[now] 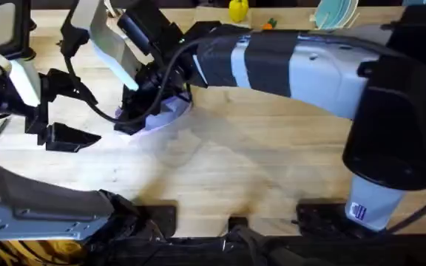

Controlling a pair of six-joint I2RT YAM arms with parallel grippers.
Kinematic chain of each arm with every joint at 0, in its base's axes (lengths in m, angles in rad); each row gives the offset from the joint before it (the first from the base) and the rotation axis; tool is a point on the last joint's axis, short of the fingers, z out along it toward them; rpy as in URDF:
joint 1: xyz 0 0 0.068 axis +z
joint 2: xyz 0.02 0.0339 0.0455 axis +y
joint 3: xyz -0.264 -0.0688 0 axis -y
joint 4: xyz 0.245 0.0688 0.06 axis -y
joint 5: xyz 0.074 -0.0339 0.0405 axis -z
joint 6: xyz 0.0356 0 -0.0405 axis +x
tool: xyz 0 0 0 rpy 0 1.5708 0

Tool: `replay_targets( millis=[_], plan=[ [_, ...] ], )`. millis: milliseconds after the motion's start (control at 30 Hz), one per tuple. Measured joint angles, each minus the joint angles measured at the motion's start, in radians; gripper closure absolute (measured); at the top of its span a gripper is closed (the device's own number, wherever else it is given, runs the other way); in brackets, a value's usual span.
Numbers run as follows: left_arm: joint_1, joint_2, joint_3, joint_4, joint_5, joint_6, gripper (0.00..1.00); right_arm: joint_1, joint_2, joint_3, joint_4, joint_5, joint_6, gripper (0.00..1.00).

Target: Unzip the bag, pick up the pens from the table one at a time and place them inside, then zip the bag closed.

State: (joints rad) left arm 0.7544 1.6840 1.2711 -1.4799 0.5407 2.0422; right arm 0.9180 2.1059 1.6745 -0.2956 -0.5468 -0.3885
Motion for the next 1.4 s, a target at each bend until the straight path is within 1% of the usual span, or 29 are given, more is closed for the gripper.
replay_targets(
  millis=[133, 367, 533, 900, 967, 1000, 1100, 1133, 1167, 1267, 1333, 1400],
  plan=[
    [0.000, 0.000, 0.000, 0.000, 0.000, 0.000, 0.007, 0.000, 0.021, -0.001, 0.011, 0.000, 0.012, 0.291],
    [0.000, 0.000, 0.000, 0.000, -0.001, 0.000, 0.007, 0.000, 0.021, -0.001, 0.026, -0.001, 0.043, 0.332],
    [0.000, 0.000, 0.000, 0.000, -0.003, 0.000, 0.007, 0.000, 0.021, -0.001, 0.031, -0.001, 0.076, 0.389],
    [0.000, 0.000, 0.000, 0.000, -0.003, 0.000, 0.007, -0.016, 0.021, -0.001, 0.063, -0.008, 0.161, 0.462],
    [0.000, 0.000, 0.000, 0.000, -0.003, 0.000, 0.008, -0.020, 0.022, -0.001, 0.063, -0.008, 0.171, 0.494],
    [0.000, 0.000, 0.000, 0.000, -0.003, 0.000, 0.007, -0.023, 0.021, -0.001, 0.063, -0.008, 0.180, 0.593],
    [0.000, 0.000, 0.000, 0.000, -0.003, 0.000, 0.008, -0.023, 0.021, -0.001, 0.063, -0.008, 0.182, 0.647],
    [0.000, 0.000, 0.000, 0.000, -0.003, 0.000, 0.007, -0.023, 0.021, -0.001, 0.063, -0.008, 0.184, 0.687],
    [0.000, 0.000, 0.000, 0.000, -0.003, 0.000, 0.008, -0.023, 0.021, -0.001, 0.063, -0.008, 0.184, 0.738],
    [0.000, 0.000, 0.000, 0.000, -0.003, 0.000, 0.008, -0.023, 0.021, -0.001, 0.064, -0.008, 0.187, 0.941],
    [0.000, 0.000, 0.000, 0.000, -0.003, 0.000, 0.007, -0.023, 0.021, -0.001, 0.063, -0.008, 0.187, 0.966],
    [0.000, 0.000, 0.000, 0.000, -0.003, 0.000, 0.006, -0.023, 0.021, -0.001, 0.064, -0.008, 0.187, 0.966]
  ],
)
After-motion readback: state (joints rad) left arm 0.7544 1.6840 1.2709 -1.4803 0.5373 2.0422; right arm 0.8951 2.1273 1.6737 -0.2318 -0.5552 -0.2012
